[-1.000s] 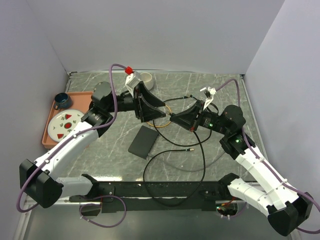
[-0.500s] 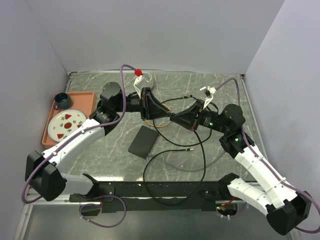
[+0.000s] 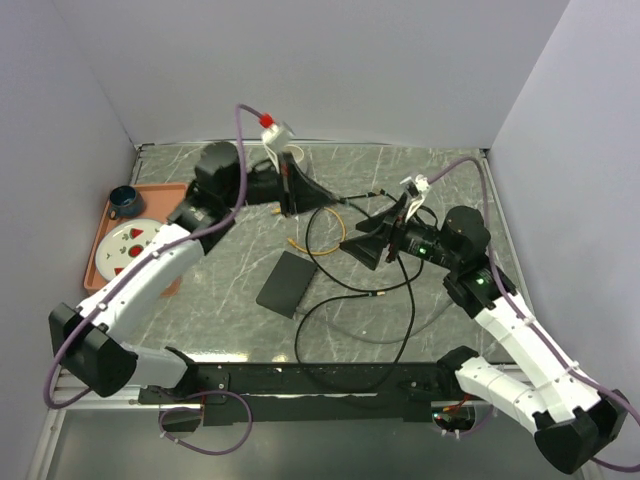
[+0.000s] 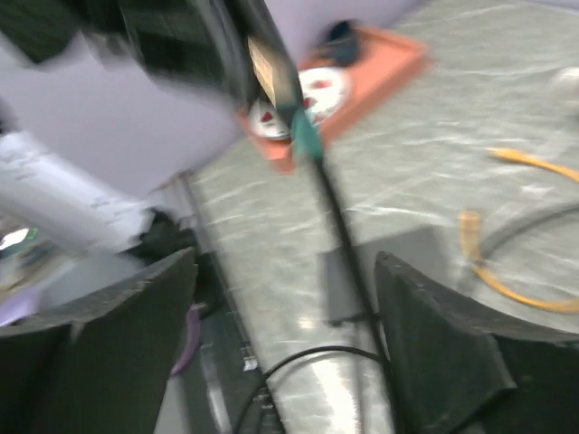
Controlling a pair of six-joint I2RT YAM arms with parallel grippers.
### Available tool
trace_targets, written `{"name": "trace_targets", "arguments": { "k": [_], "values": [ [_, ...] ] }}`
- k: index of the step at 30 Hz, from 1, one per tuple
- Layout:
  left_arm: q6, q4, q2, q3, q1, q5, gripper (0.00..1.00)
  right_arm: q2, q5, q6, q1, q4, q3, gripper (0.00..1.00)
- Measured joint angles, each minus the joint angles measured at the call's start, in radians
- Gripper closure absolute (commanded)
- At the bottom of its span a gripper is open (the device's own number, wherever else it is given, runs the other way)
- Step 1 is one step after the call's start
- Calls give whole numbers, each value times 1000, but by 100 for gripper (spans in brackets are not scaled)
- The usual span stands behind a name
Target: Insert the plug into the switch port
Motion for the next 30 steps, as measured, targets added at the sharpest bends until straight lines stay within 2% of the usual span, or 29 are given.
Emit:
{"name": "trace_targets", "arguments": {
  "k": [4,8,11,16,20,22,25,30],
  "values": [
    [36,-127,-41,87,100,-158,99,-67,137,-99,0,-123,39,4],
    [63,-217,-161,96,172,-407,99,-135,241,-165,0,-178,60,4],
    [75,-241,-307,72,181,-642,99,-161,281,-190,0,-197,60,4],
    [117,-287,-499,73,181,-946,99,-166,313,-208,0,-215,59,3],
    [150,-351,-518,182,181,-1124,99,-161,321,-218,0,-226,59,3],
    [164,-375,-504,219,181,-1183,99,-154,325,-224,0,-229,59,3],
    [174,-410,-479,237,182,-1194,99,-151,325,-229,0,-236,59,3],
    [161,-486,-351,296,182,-1017,99,-161,296,-246,0,-236,59,3]
  ]
}}
